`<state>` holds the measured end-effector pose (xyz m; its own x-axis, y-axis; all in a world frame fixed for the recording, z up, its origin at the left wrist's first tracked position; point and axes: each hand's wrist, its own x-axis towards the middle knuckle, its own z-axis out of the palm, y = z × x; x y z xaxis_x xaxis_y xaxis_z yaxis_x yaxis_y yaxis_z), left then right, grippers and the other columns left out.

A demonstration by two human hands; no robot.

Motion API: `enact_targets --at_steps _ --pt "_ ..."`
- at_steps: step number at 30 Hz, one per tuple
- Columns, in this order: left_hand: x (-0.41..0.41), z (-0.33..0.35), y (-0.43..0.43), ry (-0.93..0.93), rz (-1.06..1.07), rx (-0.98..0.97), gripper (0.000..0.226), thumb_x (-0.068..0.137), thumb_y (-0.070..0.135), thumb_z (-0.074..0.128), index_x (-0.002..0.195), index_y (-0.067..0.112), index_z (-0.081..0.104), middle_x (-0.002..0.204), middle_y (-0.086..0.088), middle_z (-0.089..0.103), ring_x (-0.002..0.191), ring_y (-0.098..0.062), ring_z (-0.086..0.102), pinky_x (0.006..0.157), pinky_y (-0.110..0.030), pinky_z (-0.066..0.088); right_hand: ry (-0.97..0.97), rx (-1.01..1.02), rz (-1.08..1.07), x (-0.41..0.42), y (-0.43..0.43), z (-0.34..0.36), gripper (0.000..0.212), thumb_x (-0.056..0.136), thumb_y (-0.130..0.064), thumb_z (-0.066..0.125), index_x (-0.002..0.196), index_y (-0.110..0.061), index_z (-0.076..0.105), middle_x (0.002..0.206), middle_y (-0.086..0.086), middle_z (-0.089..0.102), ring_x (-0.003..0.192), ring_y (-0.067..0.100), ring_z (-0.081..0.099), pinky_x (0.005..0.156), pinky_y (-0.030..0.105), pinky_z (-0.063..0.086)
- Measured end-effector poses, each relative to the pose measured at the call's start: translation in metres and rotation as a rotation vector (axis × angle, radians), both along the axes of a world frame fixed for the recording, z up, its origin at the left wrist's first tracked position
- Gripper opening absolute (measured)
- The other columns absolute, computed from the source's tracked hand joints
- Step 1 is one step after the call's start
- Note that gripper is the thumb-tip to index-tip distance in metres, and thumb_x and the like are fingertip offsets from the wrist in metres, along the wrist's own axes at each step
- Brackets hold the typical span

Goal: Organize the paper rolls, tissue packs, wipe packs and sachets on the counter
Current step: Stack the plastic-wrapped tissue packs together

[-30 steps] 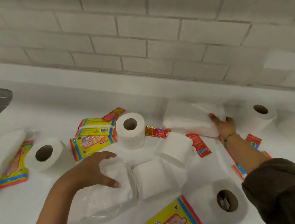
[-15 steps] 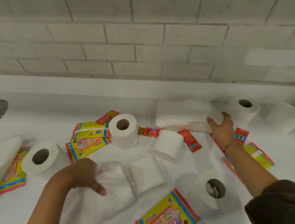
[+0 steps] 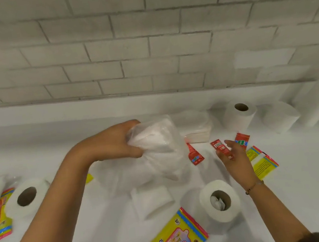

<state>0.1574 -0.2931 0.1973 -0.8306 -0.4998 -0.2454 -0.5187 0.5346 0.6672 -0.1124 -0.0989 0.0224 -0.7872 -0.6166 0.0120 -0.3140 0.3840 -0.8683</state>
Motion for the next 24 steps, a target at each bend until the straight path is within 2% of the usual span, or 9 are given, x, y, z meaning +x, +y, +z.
enact_targets --at_steps 2,5,7,9,12,14,17,21,24 --pt "-0.033 0.003 -0.005 0.098 0.011 -0.068 0.056 0.052 0.038 0.065 0.106 0.037 0.052 0.104 0.010 0.065 0.093 -0.010 0.062 0.085 -0.029 0.050 0.021 0.004 -0.016 -0.004 0.010 0.000 0.028 0.086 -0.026 0.063 0.113 -0.020 0.054 0.104 -0.008 0.058 0.105 0.024 0.057 0.088 0.035 0.047" --pt "-0.093 -0.007 -0.018 0.184 0.089 -0.306 0.074 0.053 0.044 0.065 0.124 0.036 0.047 0.116 0.005 0.060 0.106 -0.020 0.056 0.090 -0.035 0.047 0.026 0.064 -0.066 -0.011 0.026 -0.005 0.037 0.087 -0.025 0.063 0.121 -0.015 0.055 0.125 0.005 0.056 0.112 0.022 0.053 0.094 0.033 0.044" --pt "-0.130 -0.024 -0.023 0.183 0.176 -0.551 0.081 0.059 0.043 0.070 0.134 0.030 0.041 0.123 -0.005 0.054 0.111 -0.031 0.049 0.093 -0.038 0.040 0.051 0.092 -0.085 -0.014 0.037 -0.006 0.034 0.086 -0.023 0.065 0.118 -0.015 0.057 0.124 0.007 0.058 0.108 0.021 0.054 0.089 0.028 0.041" --pt "-0.159 -0.045 -0.024 0.229 0.240 -0.671 0.079 0.064 0.034 0.073 0.136 0.027 0.040 0.123 -0.010 0.050 0.110 -0.035 0.044 0.090 -0.039 0.034 0.071 0.099 -0.098 -0.014 0.045 -0.007 0.032 0.085 -0.020 0.066 0.115 -0.014 0.059 0.120 0.008 0.061 0.105 0.020 0.055 0.087 0.027 0.039" --pt "-0.197 -0.081 -0.021 0.261 0.248 -0.724 0.076 0.066 0.022 0.074 0.135 0.026 0.041 0.119 -0.011 0.047 0.108 -0.033 0.040 0.089 -0.040 0.029 0.074 0.112 -0.133 -0.016 0.058 -0.006 0.029 0.083 -0.019 0.067 0.111 -0.014 0.061 0.115 0.007 0.063 0.098 0.017 0.055 0.084 0.028 0.042" --pt "-0.215 -0.109 -0.018 0.165 0.203 -0.745 0.077 0.068 0.018 0.072 0.137 0.026 0.038 0.118 -0.011 0.044 0.109 -0.032 0.039 0.094 -0.040 0.028 0.074 0.158 -0.148 -0.018 0.066 -0.007 0.030 0.082 -0.019 0.068 0.111 -0.014 0.061 0.115 0.006 0.062 0.101 0.020 0.056 0.087 0.034 0.047" --pt "-0.230 -0.148 -0.006 0.016 0.100 -0.767 0.083 0.069 0.035 0.072 0.140 0.024 0.031 0.124 -0.011 0.041 0.115 -0.031 0.037 0.099 -0.041 0.027 0.104 0.266 -0.141 -0.022 0.076 -0.014 0.034 0.082 -0.020 0.068 0.114 -0.012 0.059 0.122 0.007 0.058 0.110 0.026 0.053 0.096 0.040 0.045" --pt "-0.234 -0.163 -0.001 0.053 0.108 -0.762 0.098 0.056 0.058 0.074 0.138 0.020 0.036 0.120 -0.012 0.045 0.110 -0.033 0.041 0.094 -0.043 0.030 0.129 0.358 -0.151 -0.026 0.080 -0.020 0.036 0.083 -0.023 0.067 0.117 -0.013 0.058 0.128 0.008 0.054 0.115 0.026 0.050 0.101 0.040 0.044" --pt "-0.228 -0.153 -0.004 0.035 0.077 -0.722 0.103 0.059 0.064 0.069 0.143 0.021 0.027 0.126 -0.011 0.041 0.114 -0.032 0.038 0.096 -0.042 0.031 0.184 0.432 -0.165 -0.029 0.078 -0.023 0.040 0.085 -0.026 0.065 0.122 -0.015 0.056 0.134 0.008 0.050 0.122 0.026 0.045 0.106 0.036 0.037"
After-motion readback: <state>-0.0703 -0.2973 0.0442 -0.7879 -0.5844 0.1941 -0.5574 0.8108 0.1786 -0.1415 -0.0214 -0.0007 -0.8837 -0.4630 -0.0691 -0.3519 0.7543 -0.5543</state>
